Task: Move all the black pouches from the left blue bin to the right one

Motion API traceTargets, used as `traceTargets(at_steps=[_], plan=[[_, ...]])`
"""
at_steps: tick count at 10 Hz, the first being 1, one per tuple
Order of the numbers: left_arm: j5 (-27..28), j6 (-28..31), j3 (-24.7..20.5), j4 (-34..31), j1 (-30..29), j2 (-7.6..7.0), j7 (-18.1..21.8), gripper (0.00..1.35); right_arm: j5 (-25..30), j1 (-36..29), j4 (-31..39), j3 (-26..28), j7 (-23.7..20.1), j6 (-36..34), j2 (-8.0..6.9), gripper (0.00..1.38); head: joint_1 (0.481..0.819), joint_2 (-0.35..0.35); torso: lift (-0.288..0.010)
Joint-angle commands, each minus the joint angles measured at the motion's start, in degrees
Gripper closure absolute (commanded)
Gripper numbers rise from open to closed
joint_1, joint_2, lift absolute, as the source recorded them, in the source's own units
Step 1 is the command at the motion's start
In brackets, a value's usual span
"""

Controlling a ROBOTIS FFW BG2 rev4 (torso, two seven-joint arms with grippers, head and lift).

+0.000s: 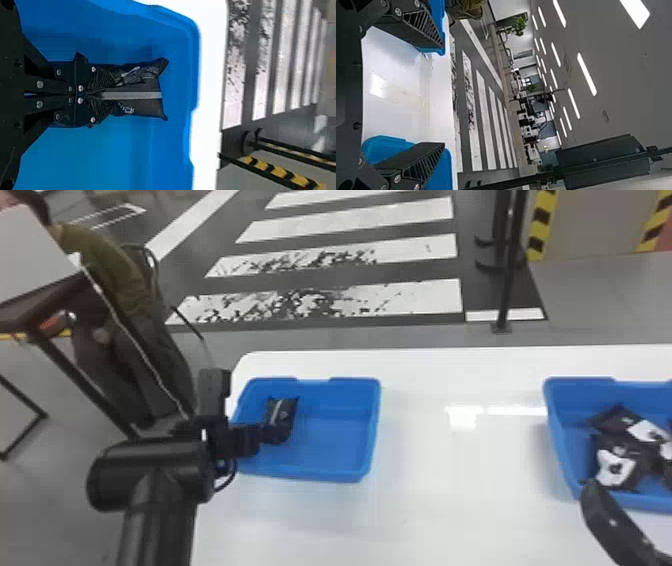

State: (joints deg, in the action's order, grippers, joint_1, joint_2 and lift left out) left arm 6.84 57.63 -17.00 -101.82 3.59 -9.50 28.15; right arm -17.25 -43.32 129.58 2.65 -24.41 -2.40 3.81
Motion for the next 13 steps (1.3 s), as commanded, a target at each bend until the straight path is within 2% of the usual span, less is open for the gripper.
traceTargets(at_steps=[1, 3, 5, 8, 11, 13], plan=[[-3.99, -1.80, 1.58, -11.74, -6.11, 0.18, -0.11, 1.21, 0.00, 0.99, 0.01, -0.02, -0.64, -0.97, 0.06, 0.15, 0.695, 0.284, -0.140], [-9.47, -5.04, 5.46, -22.71, -12.72, -0.17, -0.11, 1.21, -2.63, 3.94, -1.26, -2.19, -2.48, -3.08, 1.03, 0.15, 0.695, 0.234, -0.140], [-14.73, -6.86, 10.15, -28.47, -16.80, -0.25, 0.51, 1.21, -7.20, 9.43, -4.21, -6.30, -4.59, -4.91, 2.52, 0.15, 0.695, 0.181, -0.140], [-19.87, -7.71, 17.80, -28.89, -17.08, -0.52, 0.59, 1.21, -12.91, 18.01, -9.98, -12.24, -5.21, -7.44, 4.28, 0.15, 0.695, 0.115, -0.140], [-23.98, -8.13, 23.63, -28.89, -16.24, -1.13, 0.68, 1.21, -14.86, 23.49, -15.04, -13.27, -5.21, -7.44, 4.37, 0.17, 0.695, 0.061, -0.140], [-26.15, -7.85, 26.60, -28.89, -15.82, -1.49, 0.59, 1.21, -15.88, 27.43, -19.54, -13.27, -4.86, -6.18, 3.84, 0.20, 0.695, 0.011, -0.140]])
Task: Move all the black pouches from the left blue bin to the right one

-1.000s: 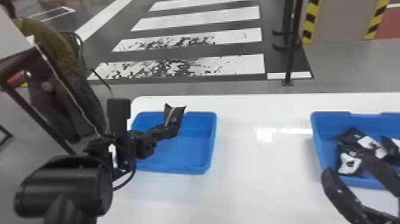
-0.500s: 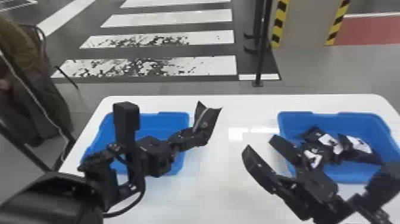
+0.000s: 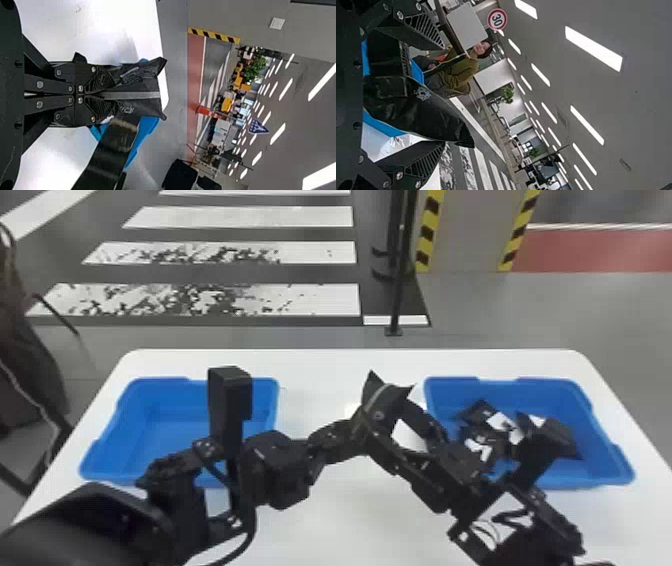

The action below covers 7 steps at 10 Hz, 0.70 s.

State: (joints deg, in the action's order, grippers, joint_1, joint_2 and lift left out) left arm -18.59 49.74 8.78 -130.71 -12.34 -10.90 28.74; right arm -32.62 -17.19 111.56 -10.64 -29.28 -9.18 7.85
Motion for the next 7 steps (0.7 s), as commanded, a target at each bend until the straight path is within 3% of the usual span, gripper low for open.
traceTargets(at_steps=[1, 2, 3, 5, 6, 7], plan=[[-1.30, 0.04, 1.62, 0.14, 0.11, -0.18, -0.09, 1.21, -1.20, 2.71, -3.35, 0.24, 0.27, 0.75, -0.38, 0.36, 0.695, -0.016, -0.140], [-1.52, 0.04, 2.19, 0.14, 0.39, -0.26, -0.09, 1.21, -1.66, 3.13, -4.20, 1.16, 0.63, 1.73, -0.73, 0.90, 0.695, -0.026, -0.140], [-1.75, 0.04, 2.08, 0.14, 0.25, -0.26, -0.09, 1.21, -1.43, 2.99, -4.20, 1.62, 1.24, 4.26, -0.99, 1.30, 0.695, -0.047, -0.140], [-2.21, -0.10, 1.85, 0.14, 0.11, -0.26, -0.09, 1.20, -1.66, 2.71, -3.49, 1.73, 1.24, 4.40, -0.99, 1.28, 0.695, -0.076, -0.140], [-2.67, -0.94, 1.16, 0.28, -0.31, -0.09, -0.26, 0.89, -1.77, 2.71, -3.07, 1.73, 1.24, 3.98, -0.99, 1.28, 0.695, -0.078, -0.140], [-2.55, -1.36, -0.21, 0.28, -0.87, 0.35, -0.35, 0.42, -2.11, 2.43, -2.37, 2.53, 1.15, 3.28, -0.91, 1.28, 0.695, -0.077, -0.140]])
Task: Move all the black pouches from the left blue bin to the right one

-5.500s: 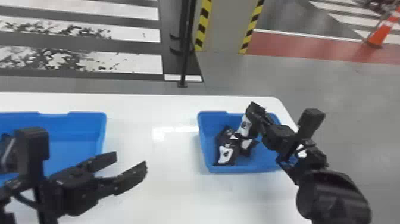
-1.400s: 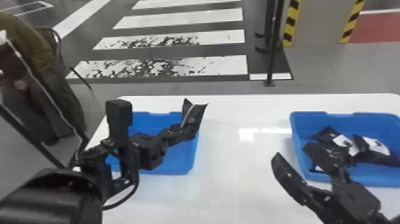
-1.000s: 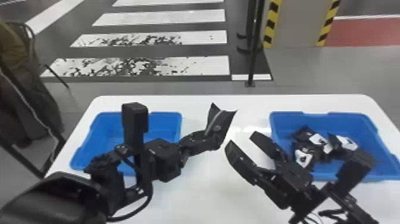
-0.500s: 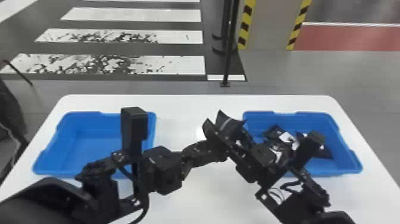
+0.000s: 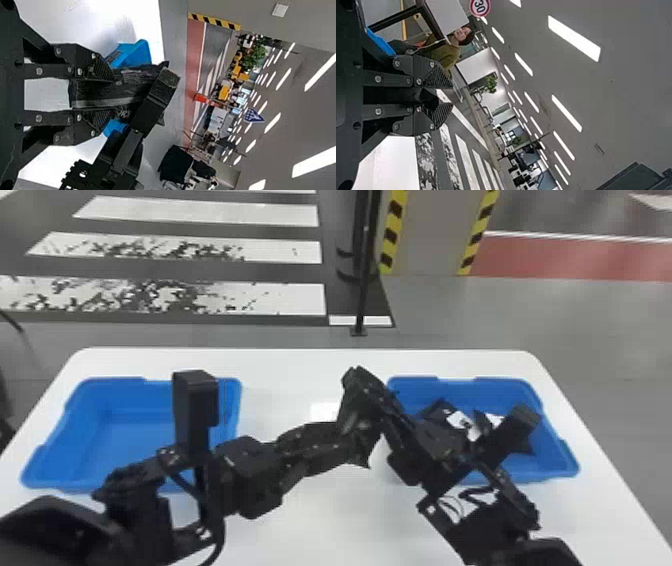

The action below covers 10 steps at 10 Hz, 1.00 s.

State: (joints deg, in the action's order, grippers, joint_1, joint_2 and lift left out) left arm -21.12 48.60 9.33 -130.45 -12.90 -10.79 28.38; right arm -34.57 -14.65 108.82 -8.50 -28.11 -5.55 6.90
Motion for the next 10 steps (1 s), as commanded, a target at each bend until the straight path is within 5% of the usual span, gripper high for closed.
traceTargets(at_steps=[1, 5, 8, 10], plan=[[-0.14, -1.91, -2.13, 0.02, -1.30, 0.68, -0.08, 0.11, -0.05, 0.03, 0.37, 2.33, 0.08, -0.49, -0.22, 1.28, 0.695, -0.069, -0.140], [-2.42, -5.71, -7.04, -4.34, -11.28, 1.91, 0.53, 0.16, 7.49, 5.65, -6.94, 16.96, 0.08, -4.71, 1.27, 1.28, 0.695, -0.145, -0.140], [-2.53, -8.94, -14.24, -5.18, -15.93, 5.25, 0.53, 0.16, 16.86, 13.95, -22.13, 22.44, 1.04, -6.54, 4.61, 1.20, 0.695, -0.237, -0.140], [-2.08, -13.72, -17.32, -5.61, -17.89, 6.22, 0.45, 0.15, 23.26, 14.23, -21.71, 25.18, 3.15, -1.62, 4.26, 0.31, 0.695, -0.258, -0.140]])
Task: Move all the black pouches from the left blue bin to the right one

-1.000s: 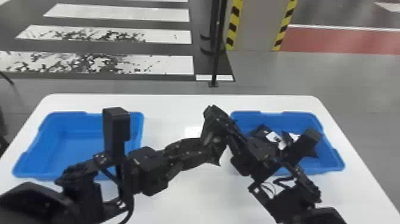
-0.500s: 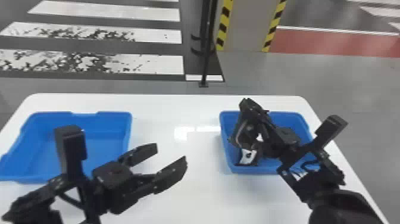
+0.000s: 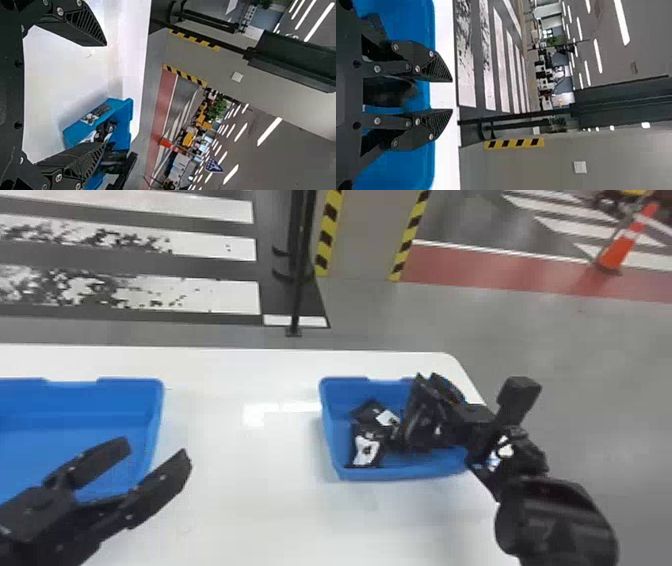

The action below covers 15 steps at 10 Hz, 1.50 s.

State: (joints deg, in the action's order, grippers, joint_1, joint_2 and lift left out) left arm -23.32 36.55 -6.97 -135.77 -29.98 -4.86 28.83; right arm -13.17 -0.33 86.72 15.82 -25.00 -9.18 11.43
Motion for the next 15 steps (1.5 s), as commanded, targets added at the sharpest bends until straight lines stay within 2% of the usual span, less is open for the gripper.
traceTargets(at_steps=[1, 2, 4, 5, 6, 7, 8, 10, 15], plan=[[0.35, -6.60, -2.74, -0.84, -2.92, 0.73, -0.27, 0.16, 3.00, -3.32, 4.05, 1.89, 0.92, 4.82, -1.33, 0.09, 0.695, -0.262, -0.140], [0.70, -12.09, -5.03, -0.98, -5.59, 1.34, -0.45, 0.16, 3.57, -9.51, 11.08, 2.23, 2.42, 7.64, -2.91, 0.10, 0.695, -0.259, -0.140], [2.64, -25.02, -10.28, -0.98, -12.06, 2.84, -1.41, 0.16, 8.03, -24.69, 27.11, 1.66, 3.82, 11.57, -7.21, 0.13, 0.695, -0.205, -0.140], [4.12, -31.07, -12.91, -0.84, -15.01, 3.80, -1.85, 0.16, 8.14, -31.44, 32.18, -0.28, 3.82, 13.26, -8.80, 0.13, 0.695, -0.141, -0.140], [7.32, -36.56, -14.97, -0.70, -17.54, 4.95, -2.47, 0.16, 8.14, -37.49, 36.82, -1.77, 4.00, 16.78, -10.55, 0.13, 0.695, -0.109, -0.140], [9.15, -39.79, -16.00, 0.42, -18.95, 5.01, -2.64, 0.16, 8.25, -43.12, 41.32, -2.00, 4.00, 19.31, -11.48, 0.13, 0.695, -0.023, -0.140], [8.69, -43.45, -16.00, 2.39, -19.51, 5.01, -2.91, 0.16, 8.60, -47.34, 44.41, -2.00, 4.09, 21.56, -11.48, 0.13, 0.695, 0.034, -0.140], [10.52, -42.46, -17.48, 3.38, -18.95, 5.01, -2.99, 0.16, 7.45, -48.32, 45.11, -2.45, 4.17, 21.56, -11.48, 0.13, 0.695, 0.102, -0.140], [7.32, -41.06, -14.51, 4.36, -18.39, 5.01, -3.08, 0.16, 5.97, -46.77, 43.15, -4.17, 4.26, 18.32, -11.48, 0.13, 0.695, 0.114, -0.140]])
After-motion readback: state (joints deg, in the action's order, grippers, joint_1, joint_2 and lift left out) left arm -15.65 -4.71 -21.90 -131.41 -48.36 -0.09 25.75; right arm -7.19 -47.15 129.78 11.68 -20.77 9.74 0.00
